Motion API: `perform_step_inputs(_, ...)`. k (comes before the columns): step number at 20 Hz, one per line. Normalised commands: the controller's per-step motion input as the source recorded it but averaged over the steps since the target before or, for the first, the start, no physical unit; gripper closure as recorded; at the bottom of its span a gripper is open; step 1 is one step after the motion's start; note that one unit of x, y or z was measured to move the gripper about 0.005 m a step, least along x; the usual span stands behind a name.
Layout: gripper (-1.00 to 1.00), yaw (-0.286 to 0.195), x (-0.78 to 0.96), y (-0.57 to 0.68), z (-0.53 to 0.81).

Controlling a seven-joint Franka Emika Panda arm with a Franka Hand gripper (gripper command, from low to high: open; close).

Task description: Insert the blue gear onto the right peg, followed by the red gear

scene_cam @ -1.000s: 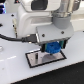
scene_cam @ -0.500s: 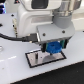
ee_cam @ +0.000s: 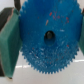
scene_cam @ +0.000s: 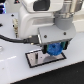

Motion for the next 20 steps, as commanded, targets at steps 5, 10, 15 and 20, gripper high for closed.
perform_step_inputs(5,1.00,0.000,0.02,-0.04,0.24)
perform_step_inputs(10,1.00,0.000,-0.04,-0.12,0.26)
perform_step_inputs(15,1.00,0.000,0.06,-0.03,-0.07)
perform_step_inputs(20,1.00,0.000,0.14,-0.07,-0.12)
